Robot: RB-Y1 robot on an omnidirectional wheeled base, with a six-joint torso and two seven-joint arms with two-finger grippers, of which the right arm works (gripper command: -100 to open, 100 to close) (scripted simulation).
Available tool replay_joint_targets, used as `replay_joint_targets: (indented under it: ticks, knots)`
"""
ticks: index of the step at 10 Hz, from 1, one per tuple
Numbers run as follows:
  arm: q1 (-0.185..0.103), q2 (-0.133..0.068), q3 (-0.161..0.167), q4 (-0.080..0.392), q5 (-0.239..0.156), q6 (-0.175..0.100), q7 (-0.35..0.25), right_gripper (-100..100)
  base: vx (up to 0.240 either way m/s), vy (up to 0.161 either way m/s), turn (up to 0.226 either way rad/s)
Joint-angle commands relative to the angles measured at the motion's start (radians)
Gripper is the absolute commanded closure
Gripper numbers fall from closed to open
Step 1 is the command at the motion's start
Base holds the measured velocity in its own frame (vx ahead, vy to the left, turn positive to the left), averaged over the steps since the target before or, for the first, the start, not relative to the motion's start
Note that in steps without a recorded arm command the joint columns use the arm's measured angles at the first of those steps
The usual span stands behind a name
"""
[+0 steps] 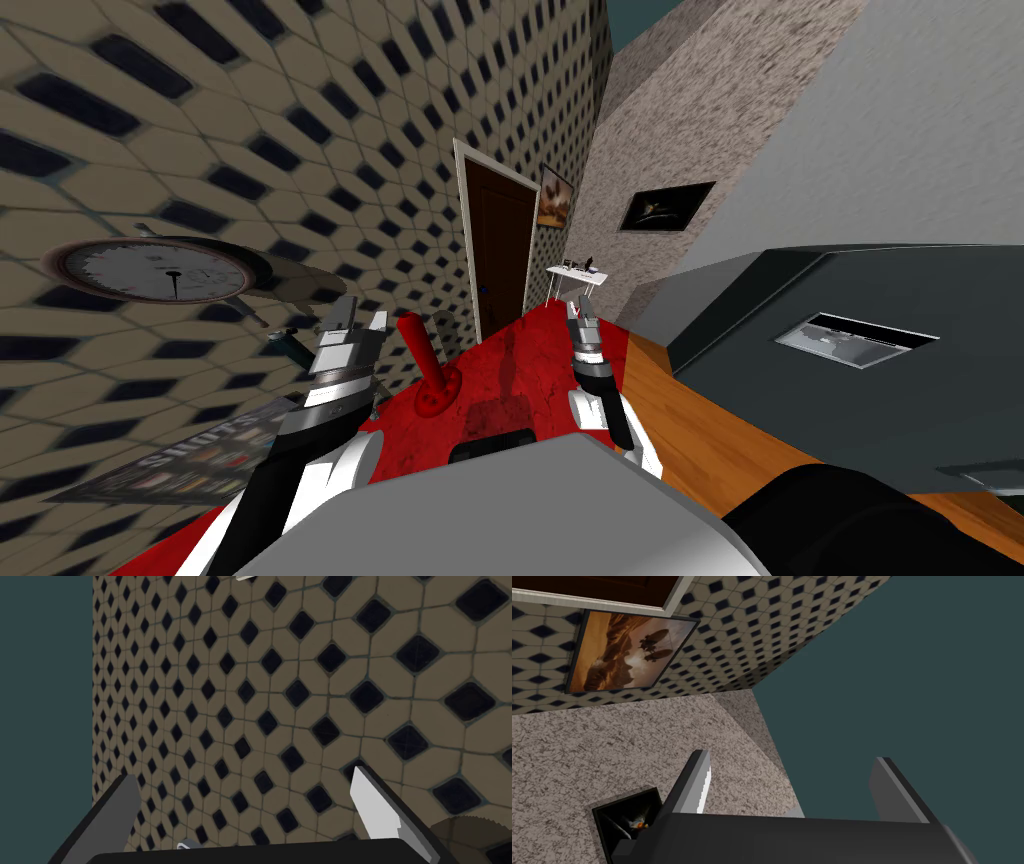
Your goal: Pull the door open
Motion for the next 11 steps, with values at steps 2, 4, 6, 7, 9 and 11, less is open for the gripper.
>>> replay_joint_targets:
  ticks: [2, 4, 6, 7, 9, 11]
  knots:
    - [-0.01, -0.011, 0.002, 0.049, 0.01, -0.009, 0.05, -100, 0.118, -0.019, 0.081]
    - [-0.018, -0.018, 0.003, 0.086, 0.018, -0.016, 0.088, -100, 0.078, -0.05, 0.065]
    - [-0.024, -0.023, 0.004, 0.119, 0.024, -0.022, 0.121, -100, 0.079, -0.024, 0.067]
    - [-0.03, -0.027, 0.005, 0.145, 0.029, -0.027, 0.147, -100, 0.102, -0.026, 0.083]
    - [-0.035, -0.03, 0.006, 0.172, 0.035, -0.032, 0.176, -100, 0.09, -0.035, 0.06]
    - [-0.044, -0.035, 0.007, 0.215, 0.044, -0.04, 0.219, -100, 0.084, -0.037, 0.059]
